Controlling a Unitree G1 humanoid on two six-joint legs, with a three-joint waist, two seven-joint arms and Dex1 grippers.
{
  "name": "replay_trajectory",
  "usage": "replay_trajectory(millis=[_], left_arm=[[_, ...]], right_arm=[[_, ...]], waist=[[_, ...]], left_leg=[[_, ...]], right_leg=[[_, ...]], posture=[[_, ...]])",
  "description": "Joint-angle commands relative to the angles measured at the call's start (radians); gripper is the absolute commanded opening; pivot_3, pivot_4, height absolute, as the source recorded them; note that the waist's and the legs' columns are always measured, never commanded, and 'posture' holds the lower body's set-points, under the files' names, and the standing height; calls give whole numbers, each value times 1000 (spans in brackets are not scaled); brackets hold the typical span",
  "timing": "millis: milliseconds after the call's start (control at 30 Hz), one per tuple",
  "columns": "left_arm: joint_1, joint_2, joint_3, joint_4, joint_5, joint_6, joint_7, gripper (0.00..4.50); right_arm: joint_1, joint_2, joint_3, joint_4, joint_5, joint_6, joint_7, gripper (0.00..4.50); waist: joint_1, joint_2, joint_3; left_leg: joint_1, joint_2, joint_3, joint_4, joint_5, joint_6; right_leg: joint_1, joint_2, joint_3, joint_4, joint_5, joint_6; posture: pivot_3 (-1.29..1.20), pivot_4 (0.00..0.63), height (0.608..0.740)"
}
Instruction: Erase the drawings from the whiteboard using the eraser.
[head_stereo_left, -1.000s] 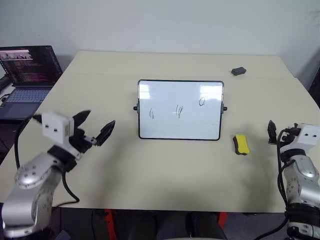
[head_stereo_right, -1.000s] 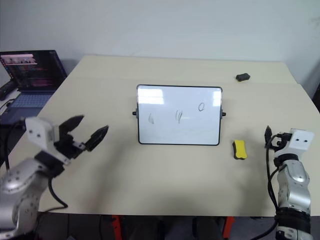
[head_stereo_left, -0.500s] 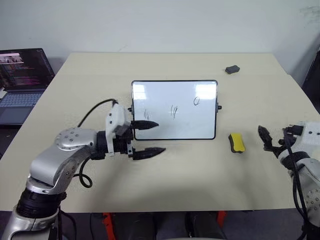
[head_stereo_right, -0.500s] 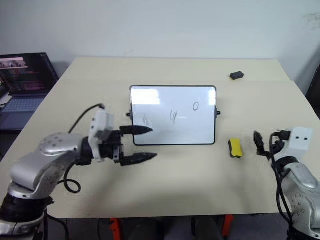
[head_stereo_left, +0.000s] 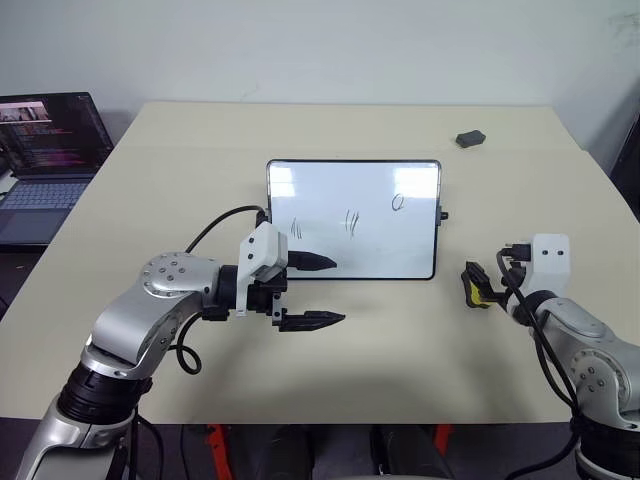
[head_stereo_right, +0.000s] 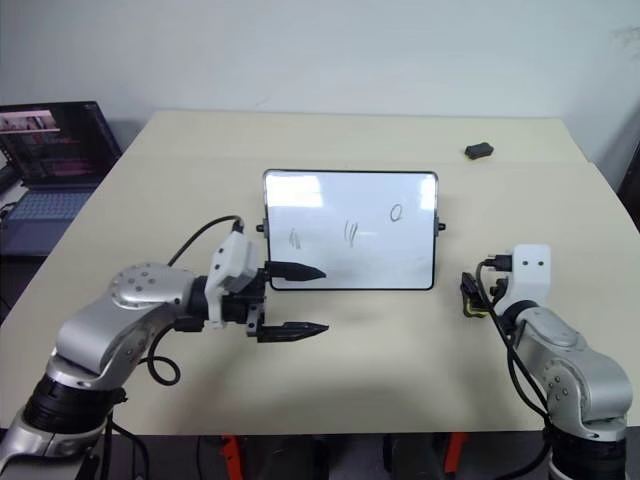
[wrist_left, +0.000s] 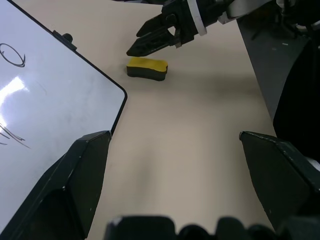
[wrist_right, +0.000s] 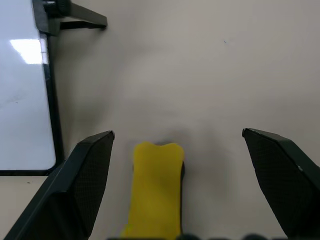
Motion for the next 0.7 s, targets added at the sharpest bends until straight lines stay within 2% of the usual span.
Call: replay_trajectory(millis=[33,700], left_arm=[[13,-11,9,-19,4,-21,1,4500],[34,-15,17,-18,15,-32,-4,4500]], right_arm=[[-17,-10,-2,-18,-17,11,20,4484],[-4,32,25,-16,-69,63,83,4484]], waist=[[0,0,0],[0,0,0]], left_leg=[[0,0,0,0,0,0],[0,0,0,0,0,0]], right_leg=[[0,0,0,0,0,0],[0,0,0,0,0,0]], posture=[[0,150,740],[0,150,740]])
